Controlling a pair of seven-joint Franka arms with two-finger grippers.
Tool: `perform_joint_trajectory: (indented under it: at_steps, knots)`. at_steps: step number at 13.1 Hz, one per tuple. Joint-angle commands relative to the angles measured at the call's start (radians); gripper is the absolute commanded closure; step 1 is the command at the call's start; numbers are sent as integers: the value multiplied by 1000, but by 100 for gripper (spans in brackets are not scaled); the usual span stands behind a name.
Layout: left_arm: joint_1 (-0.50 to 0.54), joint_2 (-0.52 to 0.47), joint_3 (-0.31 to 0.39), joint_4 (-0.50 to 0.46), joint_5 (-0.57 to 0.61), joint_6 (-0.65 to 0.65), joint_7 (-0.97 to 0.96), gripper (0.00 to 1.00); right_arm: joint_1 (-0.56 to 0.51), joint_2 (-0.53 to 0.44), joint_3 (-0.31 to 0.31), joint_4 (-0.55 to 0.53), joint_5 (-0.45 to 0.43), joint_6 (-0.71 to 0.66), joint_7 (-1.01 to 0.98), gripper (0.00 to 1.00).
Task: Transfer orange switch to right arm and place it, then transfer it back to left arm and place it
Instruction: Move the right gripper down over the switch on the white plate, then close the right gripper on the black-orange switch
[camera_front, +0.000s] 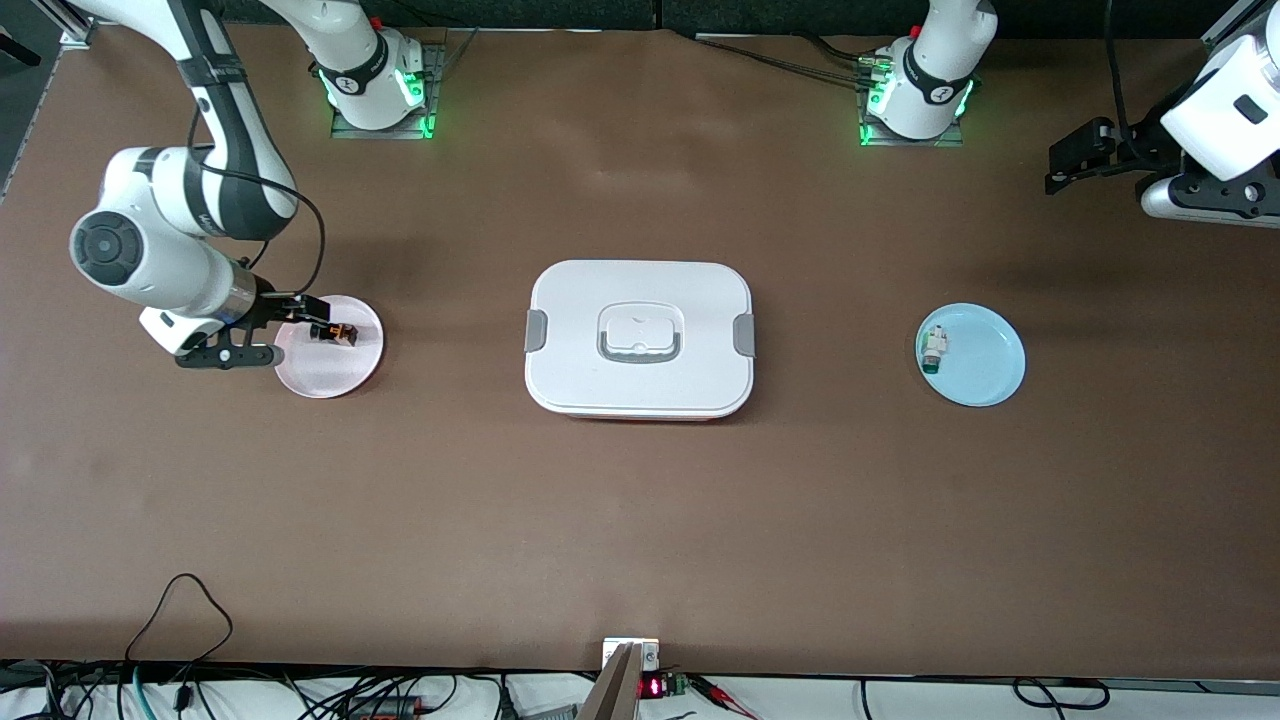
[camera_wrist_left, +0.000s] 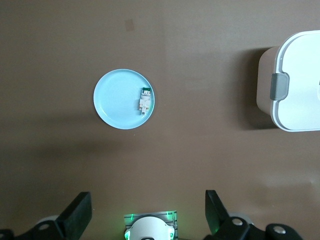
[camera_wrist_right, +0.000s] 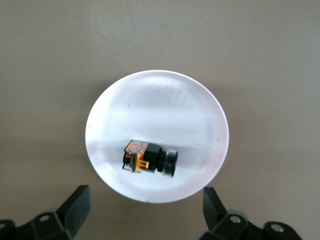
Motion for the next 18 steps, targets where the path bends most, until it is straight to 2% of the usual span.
perform_joint_trajectory:
  at_steps: [1, 3, 11, 14, 18]
  knots:
    - [0, -10, 0, -4, 17, -10, 7, 0, 1, 45, 7, -50, -19, 107, -3, 0]
    - [0, -10, 0, -4, 17, -10, 7, 0, 2, 47, 7, -50, -80, 112, 2, 0]
    - [0, -10, 0, -4, 17, -10, 7, 0, 4, 119, 14, -42, -82, 201, 9, 0]
    - [0, -10, 0, -4, 17, -10, 7, 0, 7, 136, 28, -42, -83, 230, 101, 0]
    - [0, -10, 0, -4, 17, -10, 7, 0, 7, 140, 31, -47, -90, 235, 97, 0]
